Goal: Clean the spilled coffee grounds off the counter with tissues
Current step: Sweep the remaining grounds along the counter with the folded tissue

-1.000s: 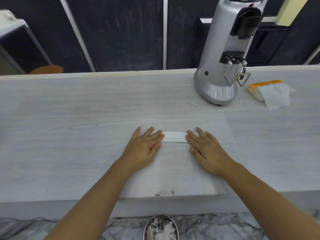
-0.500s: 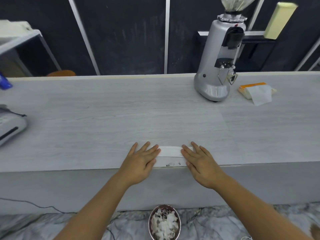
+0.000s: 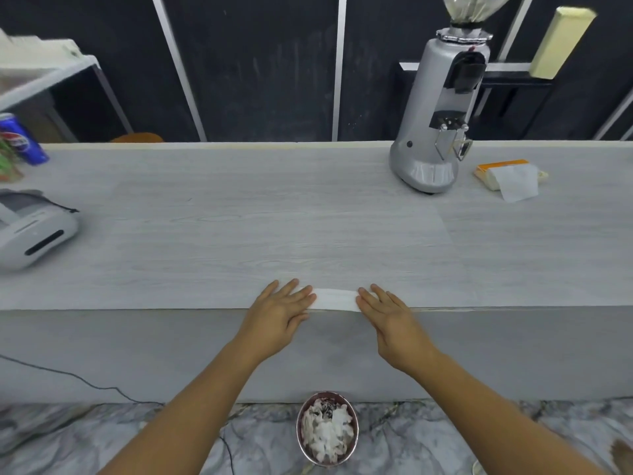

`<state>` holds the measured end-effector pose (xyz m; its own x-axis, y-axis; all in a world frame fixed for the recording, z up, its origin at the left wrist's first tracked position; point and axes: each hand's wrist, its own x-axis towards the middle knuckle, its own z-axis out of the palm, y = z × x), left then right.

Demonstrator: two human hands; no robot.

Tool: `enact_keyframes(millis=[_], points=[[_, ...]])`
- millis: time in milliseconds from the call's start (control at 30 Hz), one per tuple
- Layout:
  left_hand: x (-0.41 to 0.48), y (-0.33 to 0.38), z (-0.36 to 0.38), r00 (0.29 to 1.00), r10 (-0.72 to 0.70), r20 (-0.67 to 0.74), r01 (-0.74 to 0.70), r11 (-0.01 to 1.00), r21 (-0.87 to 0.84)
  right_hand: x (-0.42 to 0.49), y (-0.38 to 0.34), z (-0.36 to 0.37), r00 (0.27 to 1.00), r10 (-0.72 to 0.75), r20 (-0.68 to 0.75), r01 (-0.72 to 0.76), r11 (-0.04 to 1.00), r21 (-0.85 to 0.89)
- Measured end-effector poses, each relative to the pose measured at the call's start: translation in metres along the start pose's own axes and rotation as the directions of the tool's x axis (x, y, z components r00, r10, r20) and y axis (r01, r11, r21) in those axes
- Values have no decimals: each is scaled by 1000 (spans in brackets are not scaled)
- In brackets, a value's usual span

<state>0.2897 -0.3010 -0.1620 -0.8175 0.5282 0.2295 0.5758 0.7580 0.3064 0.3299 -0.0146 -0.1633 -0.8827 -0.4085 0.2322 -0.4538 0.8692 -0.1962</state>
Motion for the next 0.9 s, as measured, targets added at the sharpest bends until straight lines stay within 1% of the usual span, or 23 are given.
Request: enact_keyframes(millis=[100, 200, 400, 533, 600, 700, 900], points=[[-1, -1, 3, 996, 28, -89, -27, 1000, 9, -1, -3, 4, 999, -18, -35, 18, 1000, 14], [-1, 0, 1, 993, 42, -108, -40, 999, 22, -1, -1, 6, 995, -52, -80, 53, 998, 19], [-4, 3, -8, 1000, 15, -21, -14, 1000, 8, 2, 2, 5, 987, -103, -123, 111, 992, 55], [13, 7, -16, 998, -51, 35, 53, 997, -50, 13, 12, -9, 981, -128, -148, 134, 991, 32], [28, 8, -20, 996, -72, 47, 75, 995, -71, 23, 23, -19, 981, -105, -165, 111, 994, 25], [64, 14, -25, 997, -76, 6, 76, 993, -90, 41, 49, -34, 982, -73, -172, 77, 997, 20], [175, 18, -23, 996, -74, -45, 70, 994, -78, 92, 122, -61, 983, 57, -177, -48, 997, 55]])
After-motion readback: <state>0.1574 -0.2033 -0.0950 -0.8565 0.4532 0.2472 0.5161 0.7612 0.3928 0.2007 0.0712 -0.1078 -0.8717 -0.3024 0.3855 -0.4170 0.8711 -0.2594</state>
